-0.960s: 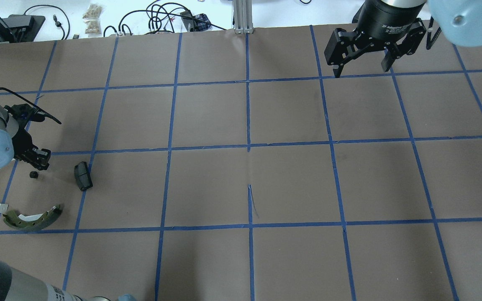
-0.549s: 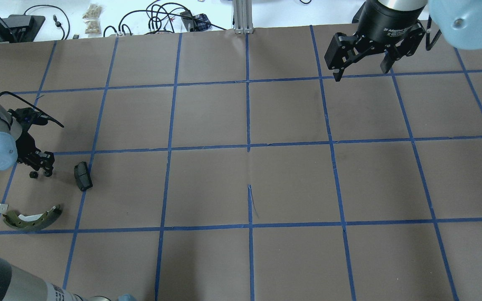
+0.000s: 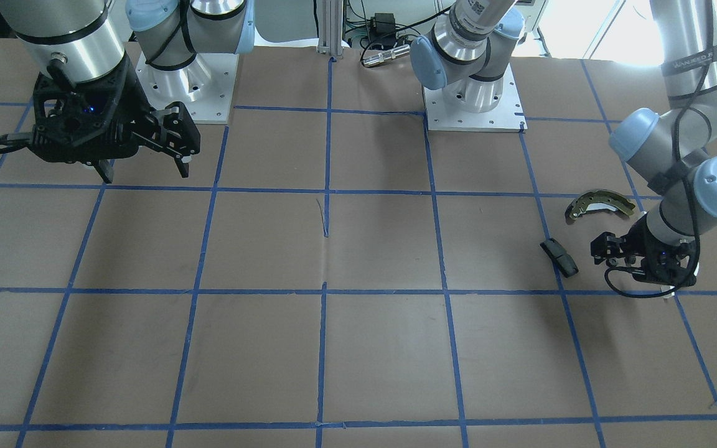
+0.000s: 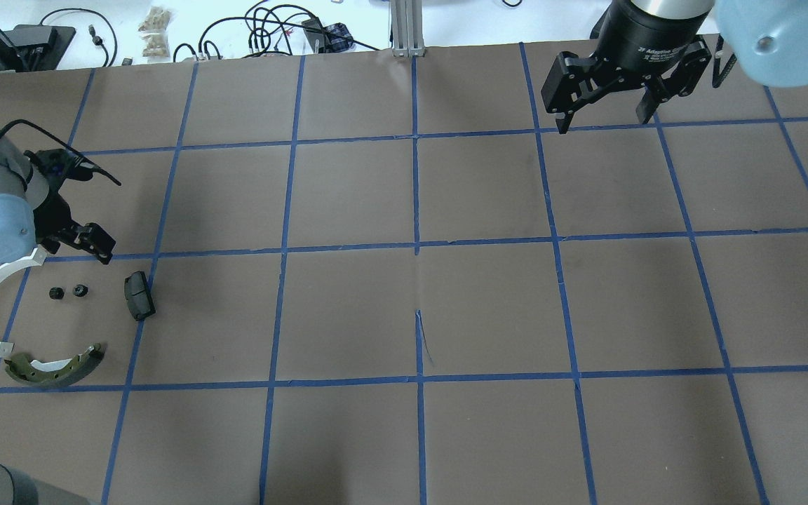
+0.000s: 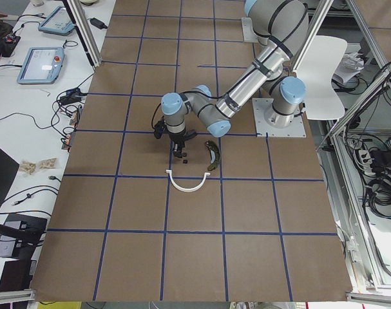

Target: Place bearing gear from tray to pile

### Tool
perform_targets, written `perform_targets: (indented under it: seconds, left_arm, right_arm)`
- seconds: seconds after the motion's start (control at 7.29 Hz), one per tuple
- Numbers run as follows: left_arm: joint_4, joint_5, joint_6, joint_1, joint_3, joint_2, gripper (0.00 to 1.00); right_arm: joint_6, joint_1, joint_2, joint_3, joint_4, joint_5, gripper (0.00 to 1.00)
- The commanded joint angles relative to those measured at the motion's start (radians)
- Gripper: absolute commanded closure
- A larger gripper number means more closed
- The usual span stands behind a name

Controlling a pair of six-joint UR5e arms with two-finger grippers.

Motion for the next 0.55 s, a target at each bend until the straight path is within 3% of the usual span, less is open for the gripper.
perform_targets:
  seconds: [0.0,0.14,0.27,0.41]
  left_arm:
    - [-0.202,-0.162,-0.169,-0.131,0.096,0.108,0.01]
    - [-0.278,-0.203,-0.282,-0.169,0.123,0.159,0.0]
    - [-0.389,-0.186,-0.322,-0.25,0.175,0.199,0.0]
    - [-0.463,-0.154,-0.482,-0.343,0.247,0.21,0.0]
  right_arm:
    - [0.066,0.0,0.0,0.002,0.002,-0.003,0.0]
    - [0.066,0.0,-0.001,0.002,0.002,-0.003,0.0]
    - [0.064,0.0,-0.001,0.002,0.002,-0.003,0.0]
    - [0.066,0.0,0.0,0.002,0.002,-0.001,0.0]
